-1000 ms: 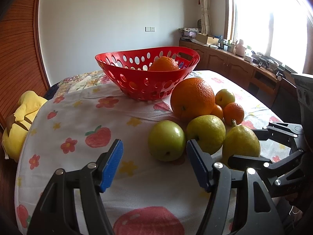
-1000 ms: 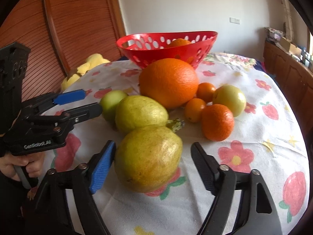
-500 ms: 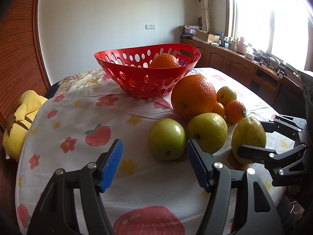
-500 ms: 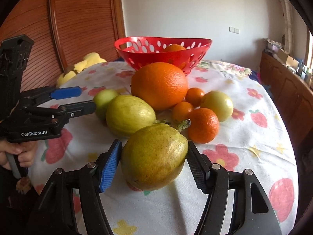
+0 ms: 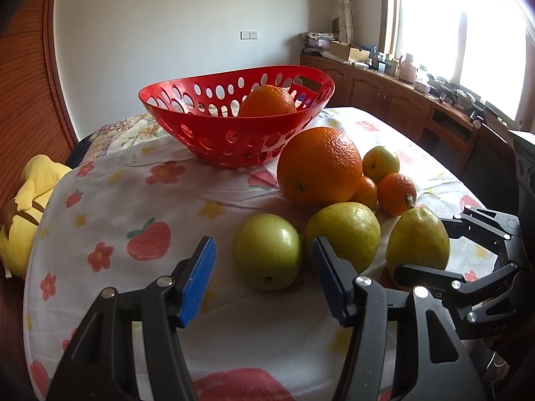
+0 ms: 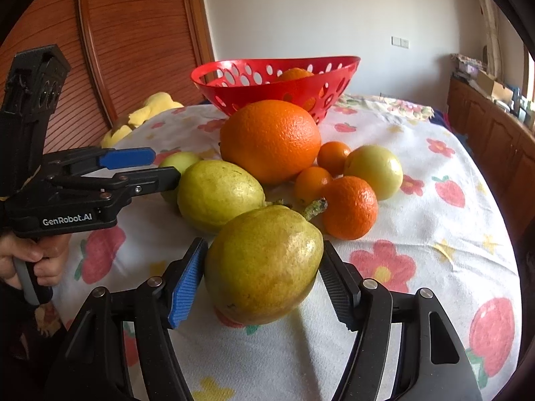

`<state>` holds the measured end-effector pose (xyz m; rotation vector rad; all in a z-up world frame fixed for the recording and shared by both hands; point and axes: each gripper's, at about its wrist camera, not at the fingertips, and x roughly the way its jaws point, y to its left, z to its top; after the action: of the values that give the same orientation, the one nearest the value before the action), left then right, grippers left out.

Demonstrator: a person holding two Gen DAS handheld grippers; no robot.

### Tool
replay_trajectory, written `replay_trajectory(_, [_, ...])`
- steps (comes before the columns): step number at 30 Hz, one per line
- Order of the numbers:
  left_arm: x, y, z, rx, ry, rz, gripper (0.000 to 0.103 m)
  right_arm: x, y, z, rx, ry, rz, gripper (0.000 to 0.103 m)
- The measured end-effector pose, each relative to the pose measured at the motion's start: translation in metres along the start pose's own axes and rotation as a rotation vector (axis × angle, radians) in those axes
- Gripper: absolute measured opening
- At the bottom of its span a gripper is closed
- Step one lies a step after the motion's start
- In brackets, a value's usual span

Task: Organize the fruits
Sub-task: 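Close left gripper on the green apple while right gripper closes on the yellow pear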

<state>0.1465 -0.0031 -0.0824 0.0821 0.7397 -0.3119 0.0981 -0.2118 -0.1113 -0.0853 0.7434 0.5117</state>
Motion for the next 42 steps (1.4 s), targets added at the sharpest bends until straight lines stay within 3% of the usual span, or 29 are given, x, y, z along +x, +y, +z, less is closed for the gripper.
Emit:
replay_trajectory(4, [0.002, 0.003, -0.001, -0.031, 0.009, -0.035, 0.047, 0.000, -0.001, 0.000, 0.004, 0.002, 0.002, 0.069])
replay_trajectory(17, [0.009, 0.012, -0.002, -0.074, 0.034, -0.067, 0.052, 0.003, -0.002, -0.001, 0.021, 0.028, 0.007, 0.069])
replay_trajectory(20, [0.007, 0.010, -0.002, -0.058, 0.033, -0.078, 0.046, 0.003, -0.002, -0.001, 0.022, 0.030, 0.009, 0.069])
replay_trajectory(23, [0.004, 0.003, -0.005, -0.010, 0.024, -0.041, 0.045, 0.003, -0.002, -0.001, 0.022, 0.030, 0.008, 0.069])
replay_trajectory(30, [-0.009, 0.010, -0.009, -0.020, 0.021, -0.036, 0.044, 0.004, -0.003, -0.002, 0.024, 0.032, 0.012, 0.069])
replay_trajectory(37, [-0.013, 0.006, -0.013, 0.021, 0.038, -0.023, 0.045, 0.004, -0.001, -0.003, 0.025, 0.035, 0.014, 0.069])
replay_trajectory(42, [-0.009, 0.004, -0.010, 0.017, 0.048, -0.024, 0.055, 0.005, -0.002, -0.003, 0.027, 0.039, 0.014, 0.069])
